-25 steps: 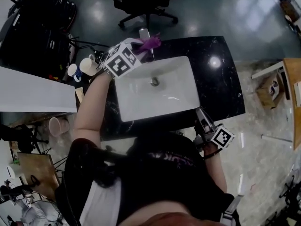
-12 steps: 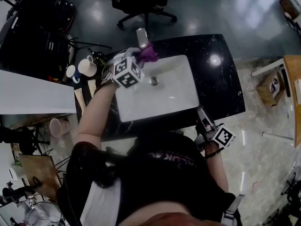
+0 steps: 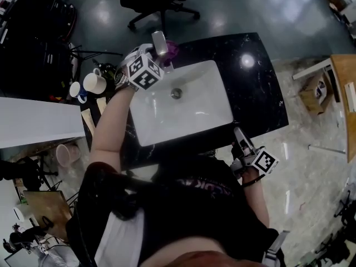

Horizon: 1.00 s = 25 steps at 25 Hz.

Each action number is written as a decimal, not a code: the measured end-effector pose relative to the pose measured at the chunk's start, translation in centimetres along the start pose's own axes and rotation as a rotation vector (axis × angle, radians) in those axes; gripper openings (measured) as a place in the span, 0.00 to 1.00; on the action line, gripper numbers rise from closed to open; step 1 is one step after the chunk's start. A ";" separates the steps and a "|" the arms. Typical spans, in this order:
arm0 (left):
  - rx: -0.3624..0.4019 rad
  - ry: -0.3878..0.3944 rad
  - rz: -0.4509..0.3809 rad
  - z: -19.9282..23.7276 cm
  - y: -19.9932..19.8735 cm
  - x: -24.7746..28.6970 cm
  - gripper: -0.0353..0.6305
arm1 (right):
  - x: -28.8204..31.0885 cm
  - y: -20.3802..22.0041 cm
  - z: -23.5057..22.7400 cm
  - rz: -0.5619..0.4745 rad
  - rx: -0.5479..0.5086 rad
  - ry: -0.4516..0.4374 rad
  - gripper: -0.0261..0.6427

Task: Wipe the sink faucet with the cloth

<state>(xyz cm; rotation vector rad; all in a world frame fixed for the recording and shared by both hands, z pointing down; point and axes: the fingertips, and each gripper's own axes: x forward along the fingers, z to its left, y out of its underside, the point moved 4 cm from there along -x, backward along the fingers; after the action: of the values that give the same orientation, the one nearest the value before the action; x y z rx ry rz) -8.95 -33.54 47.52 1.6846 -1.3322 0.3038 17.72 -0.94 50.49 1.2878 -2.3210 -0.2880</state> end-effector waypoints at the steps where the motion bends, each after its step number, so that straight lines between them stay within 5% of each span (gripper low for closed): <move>1: -0.002 0.009 -0.003 0.1 0.0 0.1 0.15 | 0.0 0.0 -0.1 -0.002 0.002 0.004 0.06; 7: -0.006 0.039 -0.024 -0.2 0.0 -0.1 0.15 | 0.6 0.4 -0.2 0.009 0.009 -0.001 0.06; 12: 0.045 0.144 -0.074 -3.1 -0.5 -2.4 0.15 | 1.4 0.2 0.4 0.032 -0.004 -0.037 0.06; 15: -0.024 0.242 -0.121 -5.4 -0.2 -4.3 0.15 | 1.9 0.2 0.6 0.045 -0.007 -0.055 0.06; 20: -0.299 0.459 -0.199 -10.3 1.3 -5.3 0.15 | 2.6 0.4 0.8 0.065 -0.010 -0.078 0.06; 22: -0.528 0.520 -0.236 -12.0 2.4 -4.7 0.15 | 2.5 0.4 0.9 0.071 -0.011 -0.082 0.06; 25: -1.034 0.592 -0.333 -12.9 3.9 -3.3 0.15 | 2.4 0.3 0.6 0.073 -0.010 -0.073 0.06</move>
<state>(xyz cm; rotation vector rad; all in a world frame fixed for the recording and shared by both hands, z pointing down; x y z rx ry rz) -9.18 -21.37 54.15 0.7976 -0.5529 -0.0935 16.13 -2.79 50.77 1.2041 -2.4186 -0.3269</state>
